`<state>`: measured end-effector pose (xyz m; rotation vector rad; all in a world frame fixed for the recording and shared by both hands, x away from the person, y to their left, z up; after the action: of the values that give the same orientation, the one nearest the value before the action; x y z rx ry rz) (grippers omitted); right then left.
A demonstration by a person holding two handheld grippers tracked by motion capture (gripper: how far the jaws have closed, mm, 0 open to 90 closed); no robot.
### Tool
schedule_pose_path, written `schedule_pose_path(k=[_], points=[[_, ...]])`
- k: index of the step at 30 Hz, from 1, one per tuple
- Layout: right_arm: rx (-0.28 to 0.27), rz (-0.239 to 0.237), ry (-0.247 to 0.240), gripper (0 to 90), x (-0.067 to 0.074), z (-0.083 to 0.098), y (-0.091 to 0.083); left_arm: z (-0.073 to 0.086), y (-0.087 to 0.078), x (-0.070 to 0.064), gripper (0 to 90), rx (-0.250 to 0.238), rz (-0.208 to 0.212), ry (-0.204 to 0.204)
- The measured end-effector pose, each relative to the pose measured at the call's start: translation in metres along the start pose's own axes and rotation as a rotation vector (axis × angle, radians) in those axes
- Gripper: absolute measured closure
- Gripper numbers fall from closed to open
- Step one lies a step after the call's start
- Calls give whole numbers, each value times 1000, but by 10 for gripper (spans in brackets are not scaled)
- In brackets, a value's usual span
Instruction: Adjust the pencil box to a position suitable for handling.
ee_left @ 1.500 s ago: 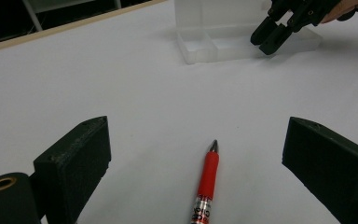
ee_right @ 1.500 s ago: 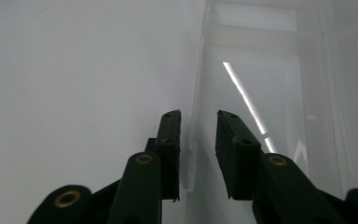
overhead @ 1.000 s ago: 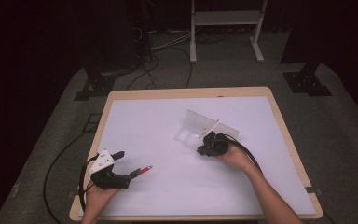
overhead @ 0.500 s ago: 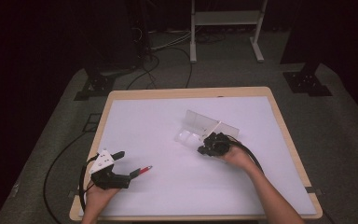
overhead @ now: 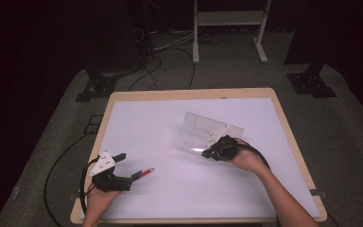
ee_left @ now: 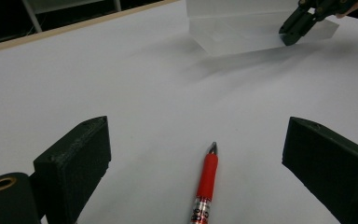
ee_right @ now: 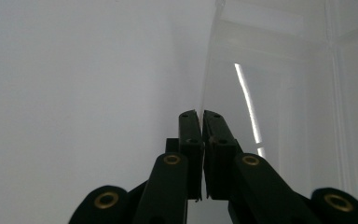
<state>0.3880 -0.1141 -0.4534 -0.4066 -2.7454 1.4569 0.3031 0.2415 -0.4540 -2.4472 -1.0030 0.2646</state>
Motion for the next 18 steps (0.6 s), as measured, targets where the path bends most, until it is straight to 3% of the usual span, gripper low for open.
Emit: schedule_pose_path(k=[8,18], points=[[-21,-65,-72,867,23,-2,-1,0,0,0,72,0,-1,0],[-16,-133,-128,866,38,-1,0,0,0,0,72,4,2,3]])
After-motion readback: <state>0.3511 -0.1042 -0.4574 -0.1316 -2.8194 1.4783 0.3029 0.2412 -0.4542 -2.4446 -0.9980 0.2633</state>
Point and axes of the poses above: each handheld gripper's, and its own axes: y roughly forward along the jaws, z roughly out of its underside, x roughly to its left, the point moved 3 cm from there along y, roughly forward along the jaws, and after that the axes turned 4 degrees about x, right-handed, at the moved point
